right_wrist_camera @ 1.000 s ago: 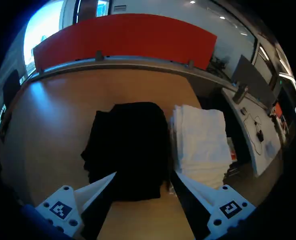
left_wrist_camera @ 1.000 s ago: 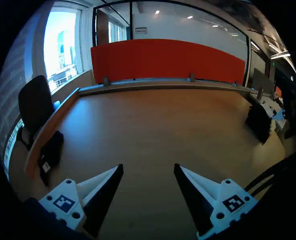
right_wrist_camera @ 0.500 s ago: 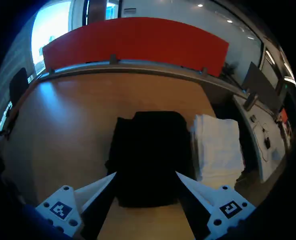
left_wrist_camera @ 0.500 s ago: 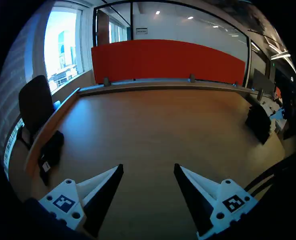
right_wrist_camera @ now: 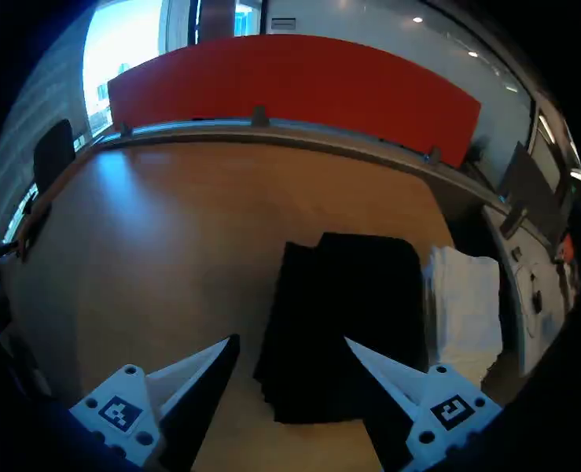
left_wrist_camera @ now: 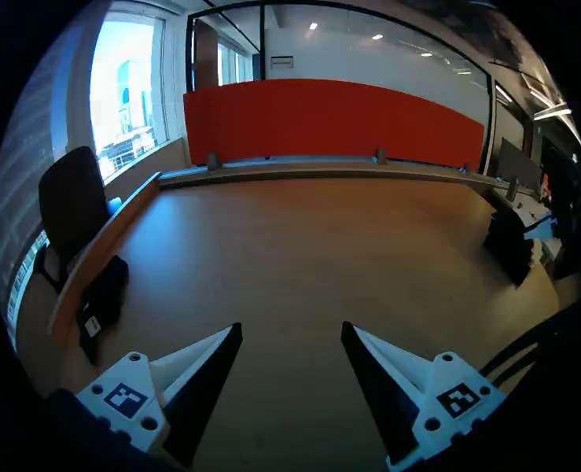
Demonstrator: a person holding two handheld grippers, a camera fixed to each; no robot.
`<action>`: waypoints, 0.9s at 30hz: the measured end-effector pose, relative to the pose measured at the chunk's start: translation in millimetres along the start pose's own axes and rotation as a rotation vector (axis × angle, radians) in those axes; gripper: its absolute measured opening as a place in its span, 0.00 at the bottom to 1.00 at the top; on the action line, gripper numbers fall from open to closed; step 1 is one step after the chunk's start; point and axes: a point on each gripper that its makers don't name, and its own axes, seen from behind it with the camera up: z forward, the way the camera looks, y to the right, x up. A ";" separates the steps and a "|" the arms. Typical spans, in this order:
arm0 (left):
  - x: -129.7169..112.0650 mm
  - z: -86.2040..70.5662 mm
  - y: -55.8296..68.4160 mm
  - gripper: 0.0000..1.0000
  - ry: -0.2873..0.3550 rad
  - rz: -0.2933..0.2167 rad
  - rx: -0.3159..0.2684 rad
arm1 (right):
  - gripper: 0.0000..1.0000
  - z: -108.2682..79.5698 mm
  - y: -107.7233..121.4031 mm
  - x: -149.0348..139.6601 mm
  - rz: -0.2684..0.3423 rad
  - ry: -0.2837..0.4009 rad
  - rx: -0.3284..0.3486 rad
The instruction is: Fold towel
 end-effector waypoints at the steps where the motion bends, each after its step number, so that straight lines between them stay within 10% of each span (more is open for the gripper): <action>1: 0.0 0.1 -0.1 0.94 0.000 0.001 0.000 | 0.92 0.0 -1.4 0.9 0.000 0.002 0.001; 27: 10.7 3.1 -1.4 0.94 0.020 -0.002 -0.005 | 0.94 -27.5 -31.9 88.7 0.102 0.391 -0.032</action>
